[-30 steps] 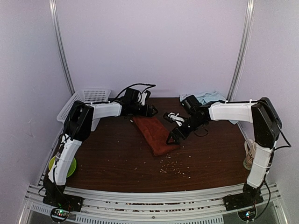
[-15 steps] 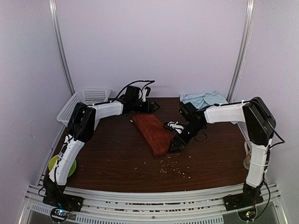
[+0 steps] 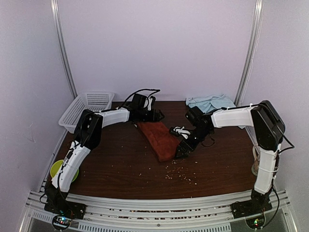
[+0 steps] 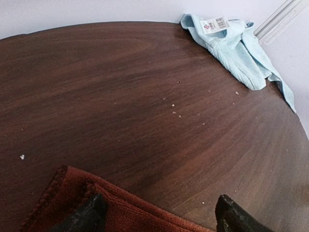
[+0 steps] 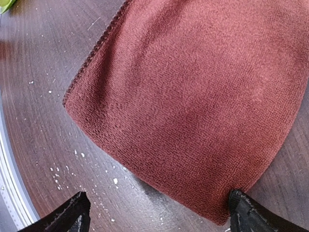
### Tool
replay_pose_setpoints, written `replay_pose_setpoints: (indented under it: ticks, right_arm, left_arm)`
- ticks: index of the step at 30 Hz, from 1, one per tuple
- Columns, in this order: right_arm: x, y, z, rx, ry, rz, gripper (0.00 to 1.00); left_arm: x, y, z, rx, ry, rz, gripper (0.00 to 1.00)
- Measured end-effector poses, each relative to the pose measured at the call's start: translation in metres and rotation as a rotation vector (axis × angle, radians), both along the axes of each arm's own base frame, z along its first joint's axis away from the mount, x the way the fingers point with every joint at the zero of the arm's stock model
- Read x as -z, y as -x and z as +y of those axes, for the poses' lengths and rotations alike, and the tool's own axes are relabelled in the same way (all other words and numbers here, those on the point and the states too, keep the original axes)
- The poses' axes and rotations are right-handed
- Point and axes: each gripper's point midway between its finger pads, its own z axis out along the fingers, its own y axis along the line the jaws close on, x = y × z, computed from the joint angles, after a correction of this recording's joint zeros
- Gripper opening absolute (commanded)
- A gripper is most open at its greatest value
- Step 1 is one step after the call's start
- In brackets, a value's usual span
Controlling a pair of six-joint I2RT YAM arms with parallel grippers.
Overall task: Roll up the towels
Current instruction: Smooth out the towel at the center of the board.
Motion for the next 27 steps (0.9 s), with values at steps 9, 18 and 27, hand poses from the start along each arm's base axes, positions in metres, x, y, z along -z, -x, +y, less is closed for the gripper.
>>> replay_pose_setpoints:
  ticks: [9, 18, 27]
  right_arm:
    - [0.002, 0.008, -0.002, -0.02, -0.001, 0.018, 1.0]
    - [-0.033, 0.003, -0.004, -0.02, -0.014, -0.052, 1.0]
    - [-0.103, -0.021, 0.002, -0.023, -0.087, -0.277, 1.0]
  left_arm:
    - [-0.002, -0.009, 0.006, -0.072, 0.002, -0.003, 0.97]
    - [-0.021, -0.002, 0.024, -0.111, -0.004, -0.006, 0.98]
    - [-0.144, 0.032, 0.06, -0.176, 0.026, -0.17, 0.98]
